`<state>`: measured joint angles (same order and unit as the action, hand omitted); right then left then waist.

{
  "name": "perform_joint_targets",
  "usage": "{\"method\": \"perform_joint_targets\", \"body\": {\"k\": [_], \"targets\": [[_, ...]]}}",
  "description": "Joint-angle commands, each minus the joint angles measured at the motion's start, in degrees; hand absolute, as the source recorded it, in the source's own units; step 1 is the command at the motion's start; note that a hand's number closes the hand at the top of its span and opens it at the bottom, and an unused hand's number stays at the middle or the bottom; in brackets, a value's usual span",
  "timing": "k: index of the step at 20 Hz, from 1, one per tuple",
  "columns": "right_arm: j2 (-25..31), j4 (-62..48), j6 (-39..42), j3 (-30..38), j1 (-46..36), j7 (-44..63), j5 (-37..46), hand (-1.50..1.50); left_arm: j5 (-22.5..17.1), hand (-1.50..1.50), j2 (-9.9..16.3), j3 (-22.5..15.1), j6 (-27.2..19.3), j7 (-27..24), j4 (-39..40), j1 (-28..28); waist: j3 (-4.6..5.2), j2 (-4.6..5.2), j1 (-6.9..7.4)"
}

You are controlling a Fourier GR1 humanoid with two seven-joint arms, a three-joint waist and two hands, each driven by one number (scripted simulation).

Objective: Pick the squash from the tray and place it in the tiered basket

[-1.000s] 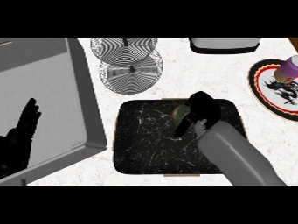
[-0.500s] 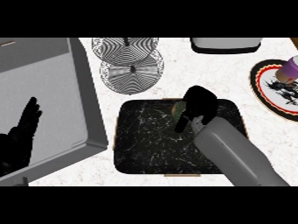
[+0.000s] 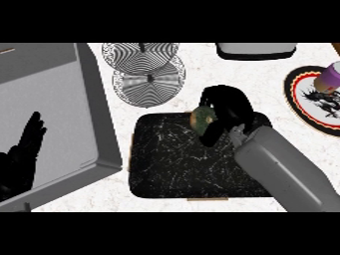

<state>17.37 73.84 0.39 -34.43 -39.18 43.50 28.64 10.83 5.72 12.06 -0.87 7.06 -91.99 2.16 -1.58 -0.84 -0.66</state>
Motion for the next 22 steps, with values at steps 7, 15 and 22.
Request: {"method": "perform_joint_targets", "body": {"k": [7, 15, 22], "targets": [[6.89, 17.88, -0.98, 14.07, -6.61, -1.31, -5.25, 1.5, -0.71, 0.0, -5.44, -5.06, -0.65, -0.38, 4.42, 4.51, 1.67, 0.32, -1.49], [11.16, 24.67, 7.18, 19.24, -14.85, 6.23, -8.12, 1.5, -0.55, 0.0, -5.45, -5.63, -0.31, -1.03, 5.43, 4.12, 1.74, 0.51, -0.66], [8.3, 16.42, 7.74, 21.13, -24.42, 8.69, -6.9, 1.5, 0.31, 0.0, -5.43, -8.96, -1.15, -1.56, 5.33, 4.06, 1.77, 1.04, 1.26]]}}
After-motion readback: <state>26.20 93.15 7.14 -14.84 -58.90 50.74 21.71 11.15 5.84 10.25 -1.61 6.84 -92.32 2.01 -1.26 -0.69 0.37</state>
